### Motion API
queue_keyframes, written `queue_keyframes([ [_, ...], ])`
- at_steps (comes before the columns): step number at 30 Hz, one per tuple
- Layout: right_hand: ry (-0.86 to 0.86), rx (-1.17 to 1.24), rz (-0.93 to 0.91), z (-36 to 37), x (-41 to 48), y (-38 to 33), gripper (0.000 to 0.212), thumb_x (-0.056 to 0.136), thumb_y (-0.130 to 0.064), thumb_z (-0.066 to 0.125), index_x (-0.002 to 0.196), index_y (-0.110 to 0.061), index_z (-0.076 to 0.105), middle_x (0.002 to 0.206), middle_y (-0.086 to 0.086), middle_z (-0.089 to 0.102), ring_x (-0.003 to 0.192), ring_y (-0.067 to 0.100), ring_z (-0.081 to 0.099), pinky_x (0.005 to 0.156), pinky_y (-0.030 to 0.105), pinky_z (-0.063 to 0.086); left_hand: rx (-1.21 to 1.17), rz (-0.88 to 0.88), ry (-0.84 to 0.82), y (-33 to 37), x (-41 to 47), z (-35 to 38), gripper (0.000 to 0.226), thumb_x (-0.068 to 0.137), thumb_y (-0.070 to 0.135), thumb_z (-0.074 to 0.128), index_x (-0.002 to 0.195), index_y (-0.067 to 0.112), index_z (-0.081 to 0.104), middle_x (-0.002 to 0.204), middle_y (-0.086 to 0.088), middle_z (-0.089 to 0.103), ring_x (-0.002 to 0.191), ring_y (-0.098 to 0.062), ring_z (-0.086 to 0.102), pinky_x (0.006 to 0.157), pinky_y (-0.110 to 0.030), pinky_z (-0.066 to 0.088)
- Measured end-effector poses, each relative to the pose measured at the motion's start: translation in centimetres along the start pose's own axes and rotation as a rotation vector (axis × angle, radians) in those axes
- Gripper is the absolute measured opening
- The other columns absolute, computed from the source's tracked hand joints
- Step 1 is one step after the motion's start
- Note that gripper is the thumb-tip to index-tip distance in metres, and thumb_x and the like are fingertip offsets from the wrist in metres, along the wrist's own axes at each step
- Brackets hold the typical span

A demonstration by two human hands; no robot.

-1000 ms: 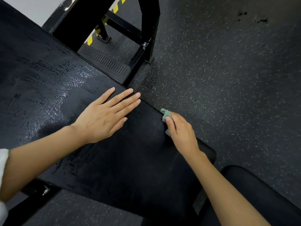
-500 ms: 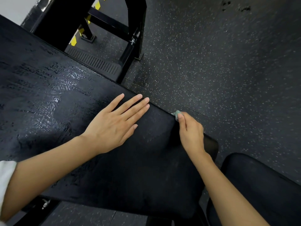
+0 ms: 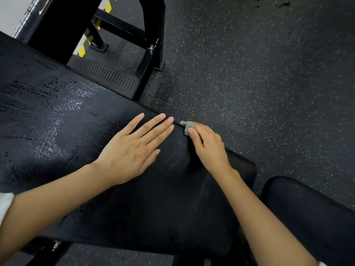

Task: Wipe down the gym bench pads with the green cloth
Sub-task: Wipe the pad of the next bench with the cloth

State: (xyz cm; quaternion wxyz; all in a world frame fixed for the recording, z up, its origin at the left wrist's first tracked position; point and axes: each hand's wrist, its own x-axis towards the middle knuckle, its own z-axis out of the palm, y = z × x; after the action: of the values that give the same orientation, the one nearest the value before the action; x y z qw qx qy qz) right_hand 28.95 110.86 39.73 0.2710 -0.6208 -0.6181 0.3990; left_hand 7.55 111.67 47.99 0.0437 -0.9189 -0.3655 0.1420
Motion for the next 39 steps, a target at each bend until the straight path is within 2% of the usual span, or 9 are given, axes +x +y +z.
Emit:
queue_keyframes([
  [3, -0.01, -0.003, 0.018, -1.2, -1.4, 2.8, 0.033, 0.102, -0.031, 0.04, 0.125, -0.02, 0.061, 0.113, -0.017, 0.058, 0.109, 0.009, 0.054, 0.092, 0.029, 0.043, 0.004, -0.008, -0.003, 0.4, 0.2, 0.0, 0.06, 0.099, 0.033, 0.024, 0.154, 0.008, 0.021, 0.163, -0.007, 0.016, 0.15, -0.023, 0.013, 0.118, -0.049, 0.019],
  [8, -0.014, -0.082, 0.14, -4.3, -4.6, 8.4, 0.031, 0.102, -0.023, 0.041, 0.122, -0.013, 0.063, 0.109, -0.014, 0.055, 0.107, 0.012, 0.054, 0.086, 0.016, 0.033, 0.012, -0.01, -0.02, 1.6, 1.0, 0.1, 0.06, 0.099, 0.033, 0.024, 0.153, 0.007, 0.022, 0.162, -0.007, 0.017, 0.15, -0.024, 0.014, 0.119, -0.049, 0.018],
  [12, 0.003, -0.088, 0.312, -5.9, -6.8, 12.3, 0.03, 0.103, -0.023, 0.04, 0.115, -0.01, 0.064, 0.11, 0.001, 0.063, 0.11, 0.022, 0.056, 0.087, 0.024, 0.036, 0.019, -0.013, -0.028, 2.6, 1.6, 0.5, 0.06, 0.099, 0.032, 0.023, 0.153, 0.007, 0.022, 0.162, -0.008, 0.017, 0.15, -0.024, 0.014, 0.119, -0.049, 0.018],
  [14, 0.053, -0.061, 0.345, -5.3, -6.6, 12.1, 0.029, 0.103, -0.02, 0.04, 0.111, -0.011, 0.066, 0.108, 0.002, 0.064, 0.105, 0.023, 0.056, 0.084, 0.023, 0.034, 0.019, -0.013, -0.025, 3.1, 1.8, 0.6, 0.06, 0.099, 0.032, 0.023, 0.153, 0.006, 0.022, 0.162, -0.008, 0.017, 0.15, -0.024, 0.014, 0.119, -0.049, 0.018],
  [18, 0.164, -0.019, 0.231, -2.8, -4.7, 8.4, 0.031, 0.103, -0.018, 0.04, 0.107, -0.011, 0.07, 0.105, 0.002, 0.069, 0.097, 0.021, 0.058, 0.079, 0.016, 0.028, 0.003, 0.004, -0.038, 4.5, 2.2, 1.0, 0.06, 0.099, 0.033, 0.022, 0.154, 0.007, 0.021, 0.162, -0.007, 0.016, 0.15, -0.024, 0.013, 0.119, -0.048, 0.017],
  [23, 0.131, 0.072, 0.065, -0.5, -1.6, 2.7, 0.033, 0.102, -0.022, 0.038, 0.107, -0.012, 0.069, 0.104, 0.001, 0.07, 0.097, 0.02, 0.059, 0.085, 0.029, 0.039, 0.003, 0.009, -0.045, 6.1, 2.6, 1.4, 0.06, 0.098, 0.032, 0.024, 0.153, 0.007, 0.022, 0.162, -0.008, 0.017, 0.15, -0.024, 0.015, 0.119, -0.047, 0.017],
  [26, 0.096, 0.105, -0.013, -0.5, -1.4, 1.9, 0.032, 0.102, -0.023, 0.039, 0.113, -0.011, 0.067, 0.108, 0.001, 0.07, 0.099, 0.016, 0.059, 0.088, 0.029, 0.044, 0.004, -0.007, -0.054, 6.5, 2.7, 1.4, 0.061, 0.098, 0.032, 0.024, 0.153, 0.006, 0.022, 0.162, -0.008, 0.017, 0.15, -0.024, 0.015, 0.119, -0.047, 0.016],
  [30, -0.005, 0.022, 0.0, -0.9, -2.3, 4.7, 0.045, 0.101, -0.04, 0.029, 0.133, -0.023, 0.057, 0.129, -0.01, 0.061, 0.119, 0.007, 0.051, 0.102, 0.027, 0.04, 0.007, -0.015, -0.065, 6.9, 2.9, 1.3, 0.061, 0.098, 0.032, 0.024, 0.153, 0.007, 0.021, 0.162, -0.008, 0.016, 0.15, -0.024, 0.014, 0.119, -0.047, 0.017],
  [39, 0.044, -0.022, 0.128, -3.5, -5.5, 10.3, 0.051, 0.1, -0.044, 0.027, 0.129, -0.018, 0.06, 0.126, -0.004, 0.061, 0.122, 0.012, 0.05, 0.105, 0.031, 0.039, 0.002, -0.013, -0.087, 8.2, 3.9, 1.5, 0.061, 0.097, 0.031, 0.024, 0.153, 0.006, 0.025, 0.162, -0.008, 0.019, 0.15, -0.024, 0.016, 0.118, -0.048, 0.018],
])
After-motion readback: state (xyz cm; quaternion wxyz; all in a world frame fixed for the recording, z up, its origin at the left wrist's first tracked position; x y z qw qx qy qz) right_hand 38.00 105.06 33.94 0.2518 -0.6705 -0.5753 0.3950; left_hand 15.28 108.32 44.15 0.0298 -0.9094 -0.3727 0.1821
